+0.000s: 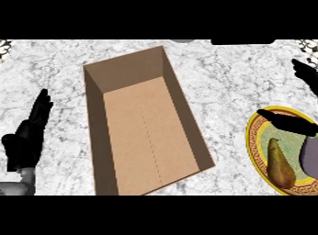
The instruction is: Pick the pear from the plate and place it in the cardboard box
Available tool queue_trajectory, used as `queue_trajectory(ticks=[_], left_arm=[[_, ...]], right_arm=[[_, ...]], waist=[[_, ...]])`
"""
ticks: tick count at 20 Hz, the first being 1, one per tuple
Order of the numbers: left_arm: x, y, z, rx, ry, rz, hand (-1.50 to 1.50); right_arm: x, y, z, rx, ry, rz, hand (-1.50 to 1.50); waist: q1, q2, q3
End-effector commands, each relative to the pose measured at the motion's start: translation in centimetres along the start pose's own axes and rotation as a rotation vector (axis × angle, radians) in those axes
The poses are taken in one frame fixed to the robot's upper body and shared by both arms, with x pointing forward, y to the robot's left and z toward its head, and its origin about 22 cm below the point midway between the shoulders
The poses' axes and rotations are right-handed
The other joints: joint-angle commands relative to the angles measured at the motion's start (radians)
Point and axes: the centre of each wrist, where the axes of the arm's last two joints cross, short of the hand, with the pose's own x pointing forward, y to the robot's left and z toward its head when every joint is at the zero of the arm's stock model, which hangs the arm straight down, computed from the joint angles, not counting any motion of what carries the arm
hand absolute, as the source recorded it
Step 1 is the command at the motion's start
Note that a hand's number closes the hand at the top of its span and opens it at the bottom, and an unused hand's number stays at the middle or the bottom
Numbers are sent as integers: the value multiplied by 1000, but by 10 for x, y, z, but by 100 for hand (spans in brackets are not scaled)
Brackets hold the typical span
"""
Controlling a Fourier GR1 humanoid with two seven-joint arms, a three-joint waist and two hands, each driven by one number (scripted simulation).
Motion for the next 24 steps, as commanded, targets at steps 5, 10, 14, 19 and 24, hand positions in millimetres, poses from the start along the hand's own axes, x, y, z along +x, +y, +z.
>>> queue_trajectory(ticks=[5, 10, 14, 19, 24], left_arm=[[12, -5, 17, -64, 66, -87, 0], [0, 5, 11, -55, 76, -89, 0], [-4, -10, 16, -76, 85, -74, 0], [-11, -5, 15, -85, 93, -82, 0], [13, 1, 6, -81, 80, -88, 0]], right_arm=[[-48, 7, 58, -295, 38, 75, -150], [-47, -25, 61, -33, 137, 452, -150], [-16, -39, 52, 122, 247, 631, -150], [-5, -42, 56, 402, 461, 811, -150], [36, -12, 60, 552, 552, 835, -150]], waist=[[28, -9, 6], [23, -10, 1], [24, -11, -1], [32, -6, -1], [38, -9, 3]])
